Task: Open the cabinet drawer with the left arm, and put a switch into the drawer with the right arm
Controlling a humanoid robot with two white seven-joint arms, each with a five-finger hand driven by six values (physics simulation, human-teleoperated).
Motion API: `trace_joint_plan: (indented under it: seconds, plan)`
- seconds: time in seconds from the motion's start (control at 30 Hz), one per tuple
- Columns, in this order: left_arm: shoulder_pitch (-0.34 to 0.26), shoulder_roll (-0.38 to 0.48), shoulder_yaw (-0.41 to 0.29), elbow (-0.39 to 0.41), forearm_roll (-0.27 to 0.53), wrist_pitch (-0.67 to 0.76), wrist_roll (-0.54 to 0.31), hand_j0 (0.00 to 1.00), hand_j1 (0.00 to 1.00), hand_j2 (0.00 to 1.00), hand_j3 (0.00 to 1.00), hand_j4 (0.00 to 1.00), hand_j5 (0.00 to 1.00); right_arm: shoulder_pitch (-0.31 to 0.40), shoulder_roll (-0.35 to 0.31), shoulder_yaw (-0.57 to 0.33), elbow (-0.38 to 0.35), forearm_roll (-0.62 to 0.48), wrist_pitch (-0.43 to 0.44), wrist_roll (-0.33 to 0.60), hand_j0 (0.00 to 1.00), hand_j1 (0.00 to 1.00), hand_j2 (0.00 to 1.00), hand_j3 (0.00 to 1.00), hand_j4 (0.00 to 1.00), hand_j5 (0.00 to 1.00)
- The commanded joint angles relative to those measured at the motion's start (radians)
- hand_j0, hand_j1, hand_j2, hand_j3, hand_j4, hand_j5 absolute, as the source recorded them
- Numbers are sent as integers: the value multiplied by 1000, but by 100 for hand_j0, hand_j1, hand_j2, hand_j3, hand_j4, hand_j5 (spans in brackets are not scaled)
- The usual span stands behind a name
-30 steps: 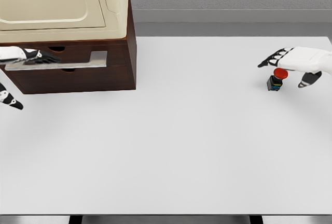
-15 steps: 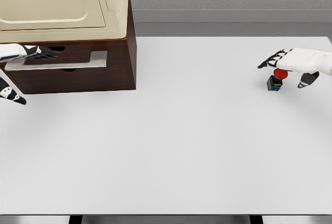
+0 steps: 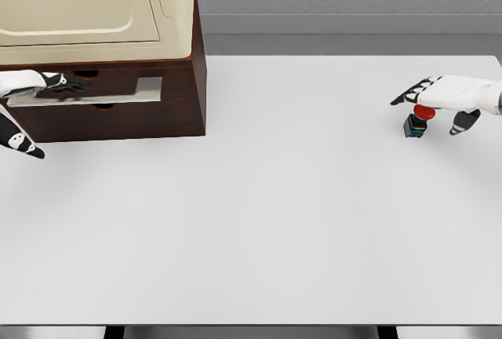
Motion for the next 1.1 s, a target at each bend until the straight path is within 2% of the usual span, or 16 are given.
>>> trace_joint_plan:
  seconds: [0.0,0.7,1.07]
  plan:
    - [2,-1,-1,2,-4,1,3,100,100,100,100,100,100,0,0,2,0,-3,2,0,100,100,100,100,100,100]
    - [45,5,-34,-16,-18,-41,8,100,100,100,100,100,100,-8,14,23,-11,7,2,0,100,100,100,100,100,100]
    - [52,14,-45,-16,-18,-85,-60,100,100,100,100,100,100,-11,17,22,-9,-3,2,0,100,100,100,100,100,100]
